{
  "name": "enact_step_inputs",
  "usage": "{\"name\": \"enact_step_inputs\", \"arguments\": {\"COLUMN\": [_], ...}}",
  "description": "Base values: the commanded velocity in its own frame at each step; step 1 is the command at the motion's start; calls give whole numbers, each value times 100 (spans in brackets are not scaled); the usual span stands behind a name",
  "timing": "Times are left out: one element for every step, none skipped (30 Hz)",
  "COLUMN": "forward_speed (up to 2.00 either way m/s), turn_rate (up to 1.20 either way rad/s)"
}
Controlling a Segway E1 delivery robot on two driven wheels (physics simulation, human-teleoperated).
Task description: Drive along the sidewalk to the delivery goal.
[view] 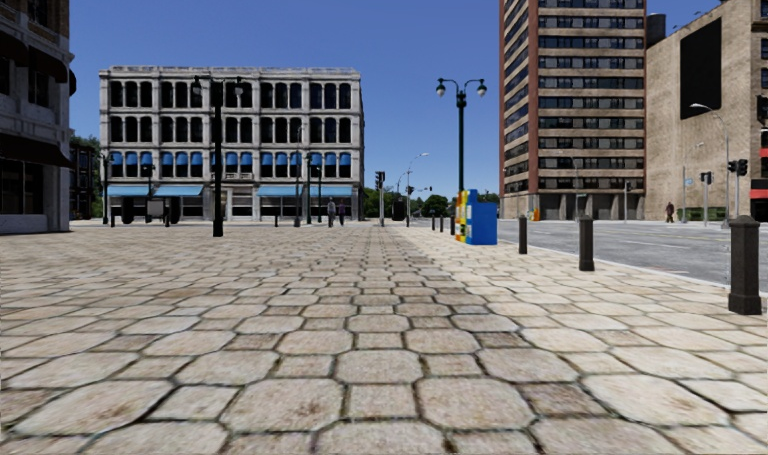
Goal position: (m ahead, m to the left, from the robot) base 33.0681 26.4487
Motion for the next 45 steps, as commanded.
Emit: {"name": "enact_step_inputs", "arguments": {"forward_speed": [200, 200, 200, 200, 200, 200, 200, 200, 200, 200, 200, 200, 200, 200, 200, 200, 200, 200, 200, 200, 200, 200, 200, 200, 200, 200, 200, 200, 200, 200, 200, 200, 200, 200, 200, 200, 200, 200, 200, 200, 200, 200, 200, 198, 197], "turn_rate": [0, 0, 0, 0, 0, 0, 0, 0, 0, 0, 0, 0, 0, 0, 0, 0, 0, 0, 0, 0, 0, 0, 0, 0, 0, 0, 0, 0, 0, 0, 0, 0, 0, 0, 0, 0, 0, 0, 0, 0, 0, 0, 0, 0, 0]}}
